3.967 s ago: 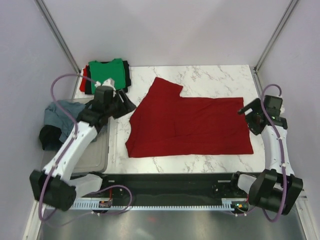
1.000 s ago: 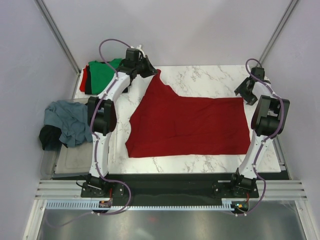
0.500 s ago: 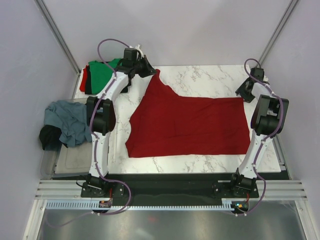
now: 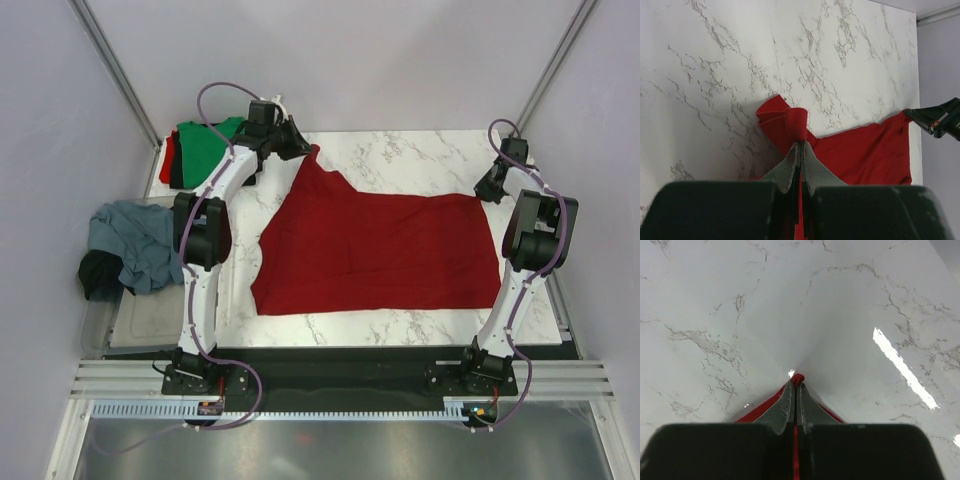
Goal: Fold and stack the t-shirts
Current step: Fold the tshirt
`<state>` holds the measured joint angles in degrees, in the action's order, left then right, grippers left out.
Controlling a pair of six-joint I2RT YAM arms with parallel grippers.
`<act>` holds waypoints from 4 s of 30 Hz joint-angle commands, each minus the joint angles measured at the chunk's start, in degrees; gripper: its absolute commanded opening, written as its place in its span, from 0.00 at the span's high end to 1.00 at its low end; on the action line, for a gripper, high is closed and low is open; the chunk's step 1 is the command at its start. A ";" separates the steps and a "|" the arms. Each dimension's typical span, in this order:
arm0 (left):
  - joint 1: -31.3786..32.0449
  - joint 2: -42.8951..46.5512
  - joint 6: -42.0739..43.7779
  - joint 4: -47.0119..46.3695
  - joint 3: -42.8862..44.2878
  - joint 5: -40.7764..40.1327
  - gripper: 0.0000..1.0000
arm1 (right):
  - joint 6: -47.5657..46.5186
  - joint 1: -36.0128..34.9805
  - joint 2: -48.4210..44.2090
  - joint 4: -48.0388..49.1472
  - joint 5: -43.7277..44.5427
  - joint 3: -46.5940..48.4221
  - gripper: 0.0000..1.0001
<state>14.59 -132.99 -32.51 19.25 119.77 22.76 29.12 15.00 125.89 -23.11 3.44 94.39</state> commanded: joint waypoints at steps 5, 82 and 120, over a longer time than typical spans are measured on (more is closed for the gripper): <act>-0.09 10.98 2.45 0.62 -6.36 1.06 0.98 | 0.76 -0.33 -9.51 1.57 -6.15 -3.67 1.00; 9.83 74.03 -10.38 -1.92 -84.00 -14.24 0.47 | 3.48 -9.09 -41.44 2.89 -11.08 -35.33 0.10; 14.85 58.80 -10.90 -10.81 -81.88 -17.05 0.54 | -0.29 -32.92 -36.96 5.09 0.51 -38.58 0.19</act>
<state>28.97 -76.93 -42.02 9.69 38.70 7.35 30.26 -16.23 84.71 -20.60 1.41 53.74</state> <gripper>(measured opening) 0.462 0.822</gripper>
